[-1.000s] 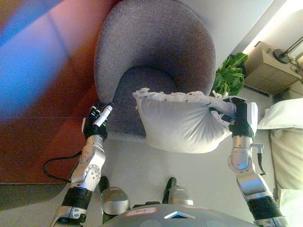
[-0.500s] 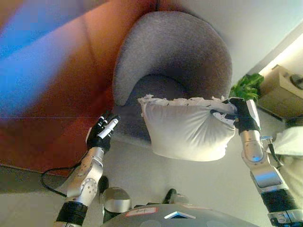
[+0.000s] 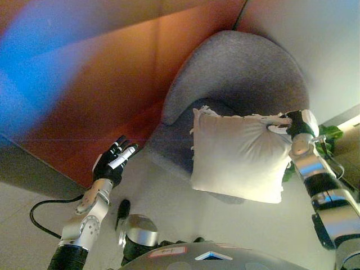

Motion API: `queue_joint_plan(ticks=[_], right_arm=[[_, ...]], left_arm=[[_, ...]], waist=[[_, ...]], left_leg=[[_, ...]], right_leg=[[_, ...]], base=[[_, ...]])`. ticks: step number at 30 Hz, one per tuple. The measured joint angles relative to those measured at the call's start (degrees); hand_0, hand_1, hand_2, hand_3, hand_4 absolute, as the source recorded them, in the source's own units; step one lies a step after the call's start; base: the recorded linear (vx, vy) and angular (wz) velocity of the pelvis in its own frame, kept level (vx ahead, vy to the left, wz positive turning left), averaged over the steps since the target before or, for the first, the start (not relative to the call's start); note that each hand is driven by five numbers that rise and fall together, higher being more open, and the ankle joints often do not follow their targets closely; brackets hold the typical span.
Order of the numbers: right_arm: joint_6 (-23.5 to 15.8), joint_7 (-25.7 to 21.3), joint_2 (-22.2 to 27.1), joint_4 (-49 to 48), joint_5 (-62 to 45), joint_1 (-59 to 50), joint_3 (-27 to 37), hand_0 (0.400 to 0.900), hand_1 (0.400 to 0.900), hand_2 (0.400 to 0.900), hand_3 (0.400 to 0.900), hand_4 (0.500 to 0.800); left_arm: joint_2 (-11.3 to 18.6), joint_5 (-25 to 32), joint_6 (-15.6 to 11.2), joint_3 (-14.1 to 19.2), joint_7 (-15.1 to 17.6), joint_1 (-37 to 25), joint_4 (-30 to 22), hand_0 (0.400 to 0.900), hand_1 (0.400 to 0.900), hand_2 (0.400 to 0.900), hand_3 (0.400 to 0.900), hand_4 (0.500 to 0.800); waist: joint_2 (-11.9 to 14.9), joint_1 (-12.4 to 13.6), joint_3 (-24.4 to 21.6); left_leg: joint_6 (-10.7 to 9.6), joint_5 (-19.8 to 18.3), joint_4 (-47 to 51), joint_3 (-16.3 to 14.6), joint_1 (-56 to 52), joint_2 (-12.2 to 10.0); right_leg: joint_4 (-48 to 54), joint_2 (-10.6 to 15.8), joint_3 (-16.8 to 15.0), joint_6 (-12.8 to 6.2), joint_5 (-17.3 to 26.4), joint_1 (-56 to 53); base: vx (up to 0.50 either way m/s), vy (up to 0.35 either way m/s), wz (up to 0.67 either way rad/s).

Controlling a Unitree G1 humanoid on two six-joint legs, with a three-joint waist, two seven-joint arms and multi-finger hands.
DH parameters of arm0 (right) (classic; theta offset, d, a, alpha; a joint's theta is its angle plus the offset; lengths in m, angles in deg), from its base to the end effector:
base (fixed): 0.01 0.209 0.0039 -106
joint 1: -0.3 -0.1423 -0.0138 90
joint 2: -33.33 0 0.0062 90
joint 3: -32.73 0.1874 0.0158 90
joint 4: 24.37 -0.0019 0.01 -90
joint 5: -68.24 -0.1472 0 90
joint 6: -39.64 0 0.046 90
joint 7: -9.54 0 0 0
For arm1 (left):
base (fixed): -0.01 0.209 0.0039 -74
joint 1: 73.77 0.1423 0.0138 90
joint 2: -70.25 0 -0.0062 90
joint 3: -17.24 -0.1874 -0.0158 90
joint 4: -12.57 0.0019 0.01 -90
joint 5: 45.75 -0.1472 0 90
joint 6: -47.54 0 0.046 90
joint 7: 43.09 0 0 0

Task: Pick up the pillow and put it on the sofa.

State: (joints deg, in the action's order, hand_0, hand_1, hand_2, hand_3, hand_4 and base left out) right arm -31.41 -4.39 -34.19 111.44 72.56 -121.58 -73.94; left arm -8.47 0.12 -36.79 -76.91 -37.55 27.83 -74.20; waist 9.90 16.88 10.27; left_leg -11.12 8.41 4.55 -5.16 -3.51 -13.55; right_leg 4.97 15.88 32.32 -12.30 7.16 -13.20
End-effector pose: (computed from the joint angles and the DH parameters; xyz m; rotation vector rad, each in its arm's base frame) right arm 0.2908 -0.2982 0.0634 -0.9011 0.5066 -0.4123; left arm 0.1619 0.2386 0.0067 -0.3118 0.3865 0.1405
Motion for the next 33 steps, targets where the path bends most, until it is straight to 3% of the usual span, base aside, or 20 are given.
queue_joint_plan(ticks=[7,10,17,22,27,31,33], right_arm=[[1.6,-5.9,0.6,3.5,-0.1,-8.7,0.1,0.9,0.9,0.9,0.9,0.8],[1.5,-8.2,0.9,3.4,-0.1,-9.9,0.2,0.9,0.9,0.9,0.9,0.8],[0.1,-9.7,1.6,-0.2,-2.9,-9.5,1.1,0.9,0.9,0.9,0.9,0.8],[-4.3,-9.6,0.4,-11.8,-9.4,-2.6,2.7,0.9,0.9,0.9,0.9,0.8],[-7.6,-7.8,-6.6,-26.4,-12.2,16.5,7.0,0.9,0.9,0.9,0.9,0.8],[-8.1,-3.8,-12.1,-27.9,-15.0,31.8,8.0,0.9,0.9,0.9,0.9,0.8],[-7.8,-2.7,-12.8,-27.9,-15.2,34.4,7.8,0.9,0.9,0.9,0.9,0.8]], left_arm=[[-0.1,0.0,0.5,-0.7,0.3,0.0,0.0,0.9,0.9,0.9,0.9,0.8],[-0.1,0.1,0.5,-0.9,0.7,-0.2,0.0,0.9,0.9,0.9,0.9,0.8],[-0.3,0.0,0.4,-6.6,0.7,-2.3,0.5,0.9,0.9,0.9,0.9,0.8],[-1.4,-0.7,-1.8,-9.7,0.6,-4.4,1.7,0.9,0.9,0.9,0.9,0.8],[-3.4,-3.2,-4.9,-10.0,0.6,-6.9,5.0,0.9,0.9,0.9,0.9,0.8],[-5.2,-5.8,-5.3,-9.8,0.0,-6.4,7.1,0.9,0.9,0.9,0.9,0.8],[-5.6,-5.9,-5.3,-9.8,-0.3,-6.3,7.8,0.9,0.9,0.9,0.9,0.8]], waist=[[-3.8,0.8,-0.3],[-4.2,0.7,-0.5],[-5.7,-1.6,-1.4],[-7.0,-6.4,-2.3],[-7.3,-11.9,-2.8],[-7.7,-17.1,-3.4],[-7.9,-18.5,-3.5]], left_leg=[[0.7,0.4,0.0,1.0,-0.3,1.1],[0.7,0.4,0.0,1.1,-0.3,1.1],[0.8,0.3,0.0,-0.3,-0.7,1.1],[1.0,0.3,0.0,-3.3,-1.0,1.6],[1.3,-0.3,0.1,-7.2,-1.7,1.5],[1.2,-1.1,0.1,-10.8,-3.2,1.3],[1.2,-1.5,0.1,-12.0,-3.4,1.3]], right_leg=[[0.0,0.9,2.7,-0.45,-0.4,-2.5],[0.0,1.0,2.7,-0.45,-0.4,-2.5],[-0.1,1.3,1.1,-0.46,-0.2,-1.6],[-1.5,2.5,-1.9,-0.61,0.0,1.1],[-2.6,3.0,-5.7,-0.59,0.0,3.9],[-3.2,3.2,-9.6,-0.53,0.1,6.1],[-3.2,3.2,-10.8,-0.54,0.2,6.5]], base=[[-0.04,0.064,0.05],[-0.1,0.056,-0.09],[-0.13,0.064,-0.23],[-0.14,0.021,-0.4],[-0.1,-0.013,-0.4],[-0.07,0.009,-0.29],[-0.05,0.025,-0.21]])
